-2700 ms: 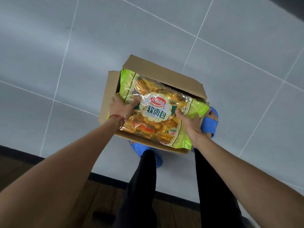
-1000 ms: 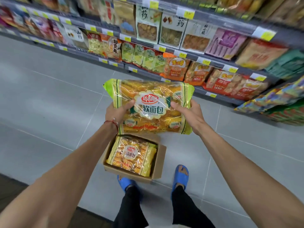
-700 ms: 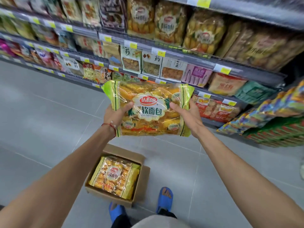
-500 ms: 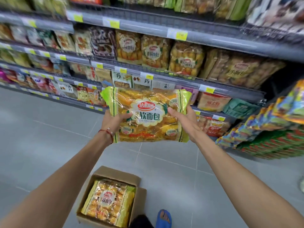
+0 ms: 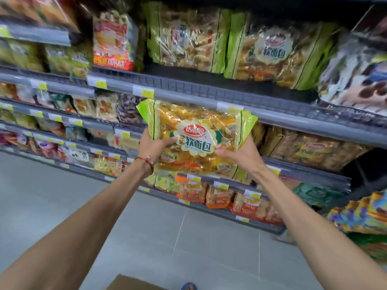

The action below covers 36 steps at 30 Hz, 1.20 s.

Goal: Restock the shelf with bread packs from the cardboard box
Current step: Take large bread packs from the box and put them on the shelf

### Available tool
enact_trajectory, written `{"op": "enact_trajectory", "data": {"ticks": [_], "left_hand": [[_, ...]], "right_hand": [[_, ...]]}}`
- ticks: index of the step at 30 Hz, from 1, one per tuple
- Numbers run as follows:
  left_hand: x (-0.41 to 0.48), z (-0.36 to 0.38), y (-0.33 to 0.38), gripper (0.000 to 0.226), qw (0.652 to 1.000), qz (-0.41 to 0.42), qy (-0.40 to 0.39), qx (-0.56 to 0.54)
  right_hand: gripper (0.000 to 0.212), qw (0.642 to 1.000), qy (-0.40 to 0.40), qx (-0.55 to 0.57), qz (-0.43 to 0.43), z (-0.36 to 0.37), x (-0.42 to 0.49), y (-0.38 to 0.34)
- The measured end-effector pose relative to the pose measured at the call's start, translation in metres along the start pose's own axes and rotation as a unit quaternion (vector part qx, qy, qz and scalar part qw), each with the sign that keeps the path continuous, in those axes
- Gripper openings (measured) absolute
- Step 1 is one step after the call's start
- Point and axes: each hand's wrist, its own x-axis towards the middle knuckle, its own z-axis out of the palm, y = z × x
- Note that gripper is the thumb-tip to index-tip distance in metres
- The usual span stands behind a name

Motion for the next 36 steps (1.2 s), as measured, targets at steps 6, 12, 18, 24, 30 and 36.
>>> {"op": "enact_trajectory", "data": {"ticks": [6, 12, 18, 24, 30, 36], "left_hand": [[0.067, 0.01, 0.07, 0.055, 0.997, 0.077, 0.01, -0.003], [0.121, 0.011, 0.125, 0.068, 0.991, 0.132, 0.035, -0.013], [0.167, 0.014, 0.16, 0.119, 0.984, 0.154, 0.088, 0.03], [0.215, 0.009, 0.184, 0.129, 0.981, 0.162, 0.087, 0.057], [0.273, 0.01, 0.185, 0.118, 0.991, 0.107, 0.042, 0.074], [0.326, 0.015, 0.176, 0.054, 0.988, 0.13, -0.045, -0.066]], "right_hand": [[0.108, 0.994, 0.06, -0.034, -0.082, -0.011, 0.081, -0.054], [0.1, 0.989, 0.062, 0.0, -0.132, -0.022, 0.157, -0.091], [0.118, 0.991, 0.082, 0.003, -0.11, -0.026, 0.219, -0.116], [0.065, 0.997, 0.059, -0.03, -0.038, -0.02, 0.266, -0.128], [0.134, 0.996, 0.072, 0.021, -0.046, 0.008, 0.306, -0.121], [0.139, 0.986, 0.164, 0.015, -0.034, 0.031, 0.34, -0.107]]}}
